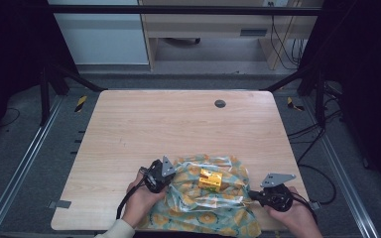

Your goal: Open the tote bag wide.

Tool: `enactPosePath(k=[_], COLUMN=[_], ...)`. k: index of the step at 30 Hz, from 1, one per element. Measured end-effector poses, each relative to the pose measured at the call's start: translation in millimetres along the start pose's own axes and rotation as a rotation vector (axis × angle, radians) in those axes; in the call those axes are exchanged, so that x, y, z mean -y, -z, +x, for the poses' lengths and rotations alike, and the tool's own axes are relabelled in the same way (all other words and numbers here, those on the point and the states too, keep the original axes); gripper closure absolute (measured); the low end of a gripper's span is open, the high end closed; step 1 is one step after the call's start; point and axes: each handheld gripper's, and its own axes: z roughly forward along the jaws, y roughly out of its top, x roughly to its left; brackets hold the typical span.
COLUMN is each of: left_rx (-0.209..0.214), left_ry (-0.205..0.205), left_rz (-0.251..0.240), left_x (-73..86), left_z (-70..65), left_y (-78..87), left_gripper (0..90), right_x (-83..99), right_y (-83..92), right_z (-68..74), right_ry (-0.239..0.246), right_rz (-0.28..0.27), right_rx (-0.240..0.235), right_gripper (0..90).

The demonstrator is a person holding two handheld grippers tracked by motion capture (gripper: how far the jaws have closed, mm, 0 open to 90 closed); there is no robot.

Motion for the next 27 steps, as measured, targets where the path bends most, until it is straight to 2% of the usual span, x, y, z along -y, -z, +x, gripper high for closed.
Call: enactPosePath(k=[2, 4, 5, 6, 7, 10, 12, 13, 14, 15, 18, 19, 20, 23, 25, 27], left_rx=[0.008, 0.027, 0.033, 0.038, 0.036, 0.021, 0.004, -0.002, -0.016, -0.041, -0.102, -0.126, -0.147, -0.199, -0.231, -0.266], left_ry=[0.009, 0.017, 0.028, 0.037, 0.037, 0.068, 0.094, 0.109, 0.122, 0.143, 0.202, 0.228, 0.248, 0.311, 0.342, 0.357], left_rz=[-0.016, -0.043, -0.057, -0.081, -0.102, -0.166, -0.21, -0.233, -0.249, -0.261, -0.263, -0.257, -0.249, -0.219, -0.2, -0.166], left_x=[1.1, 1.4, 1.2, 1.1, 0.6, -3.0, -5.7, -6.7, -7.3, -7.0, 0.0, 4.5, 10.1, 30.3, 44.1, 56.4], left_z=[-0.4, 0.4, 1.3, 1.6, 2.1, 4.1, 7.9, 10.7, 14.4, 20.9, 41.2, 49.3, 57.7, 80.6, 93.2, 103.6], left_y=[0.6, 3.5, 6.3, 9.5, 13.3, 26.8, 37.7, 43.4, 49.2, 56.3, 69.5, 72.7, 75.5, 80.9, 82.6, 83.7], left_gripper=[88.6, 84.1, 70.5, 64.9, 64.9, 45.1, 35.0, 27.2, 27.2, 24.8, 20.1, 17.7, 17.7, 15.7, 14.2, 13.7], right_x=[0.1, -0.8, -2.3, -2.3, -3.2, -7.0, -10.2, -13.7, -13.7, -15.5, -20.4, -23.3, -23.3, -27.5, -30.7, -31.5], right_y=[-2.5, -1.7, 3.6, 3.6, 7.2, 18.7, 28.4, 36.9, 36.9, 40.7, 46.7, 45.4, 45.4, 38.5, 29.3, 25.8], right_z=[-1.3, -2.4, -4.4, -4.4, -5.3, -5.9, -5.2, -6.4, -6.4, -7.7, -18.4, -27.7, -27.7, -43.0, -56.3, -60.0], right_ry=[0.009, 0.003, -0.016, -0.016, -0.026, -0.03, -0.027, -0.02, -0.02, -0.024, -0.072, -0.105, -0.105, -0.172, -0.23, -0.246], right_rz=[0.009, -0.018, -0.07, -0.07, -0.094, -0.157, -0.195, -0.227, -0.227, -0.243, -0.278, -0.298, -0.298, -0.312, -0.316, -0.317], right_rx=[0.019, 0.019, 0.025, 0.025, 0.026, 0.048, 0.062, 0.086, 0.086, 0.105, 0.161, 0.196, 0.196, 0.243, 0.272, 0.283], right_gripper=[90.0, 87.4, 72.1, 72.1, 64.5, 42.0, 32.0, 24.9, 24.9, 23.2, 18.3, 15.8, 15.8, 13.1, 9.9, 8.9])
